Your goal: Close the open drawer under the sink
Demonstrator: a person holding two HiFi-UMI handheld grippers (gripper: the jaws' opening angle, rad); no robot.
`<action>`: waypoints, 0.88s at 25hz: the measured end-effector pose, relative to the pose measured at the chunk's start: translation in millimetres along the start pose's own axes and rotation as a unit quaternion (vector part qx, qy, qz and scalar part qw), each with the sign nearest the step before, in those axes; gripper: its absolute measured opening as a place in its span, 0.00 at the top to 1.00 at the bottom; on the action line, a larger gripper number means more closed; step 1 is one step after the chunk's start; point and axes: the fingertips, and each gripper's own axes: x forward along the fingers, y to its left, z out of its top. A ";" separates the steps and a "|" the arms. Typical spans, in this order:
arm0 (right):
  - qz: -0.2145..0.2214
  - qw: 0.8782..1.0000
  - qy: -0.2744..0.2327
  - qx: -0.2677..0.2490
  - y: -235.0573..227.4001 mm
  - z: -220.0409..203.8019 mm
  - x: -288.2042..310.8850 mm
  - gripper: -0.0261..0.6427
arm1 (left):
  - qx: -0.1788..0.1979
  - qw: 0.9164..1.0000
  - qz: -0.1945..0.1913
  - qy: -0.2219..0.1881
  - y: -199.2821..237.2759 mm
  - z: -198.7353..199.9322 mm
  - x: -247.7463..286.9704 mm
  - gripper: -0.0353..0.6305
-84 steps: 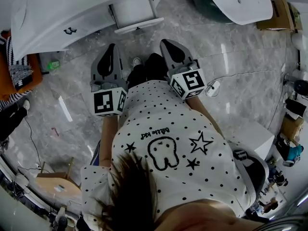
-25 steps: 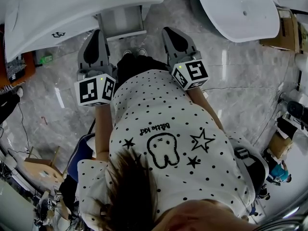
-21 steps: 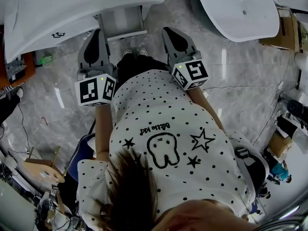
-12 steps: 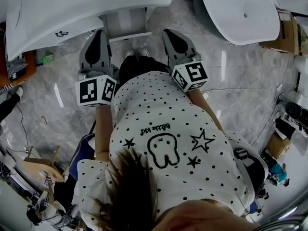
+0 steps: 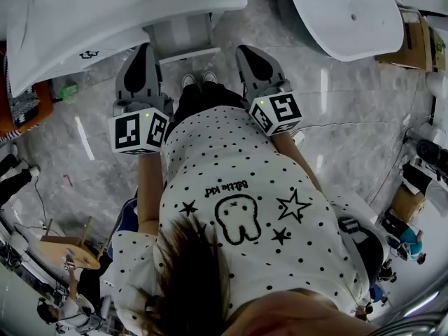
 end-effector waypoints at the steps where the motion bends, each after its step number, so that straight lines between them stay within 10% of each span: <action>1: -0.002 1.000 0.000 0.001 -0.8 -0.6 -0.4 0.94 | -0.002 1.000 -0.004 0.000 -2.4 -0.4 1.9 0.94; 22: -0.002 1.000 0.013 0.000 11.3 -9.5 6.4 0.94 | 0.026 0.999 -0.018 0.043 5.7 -22.4 -7.5 0.94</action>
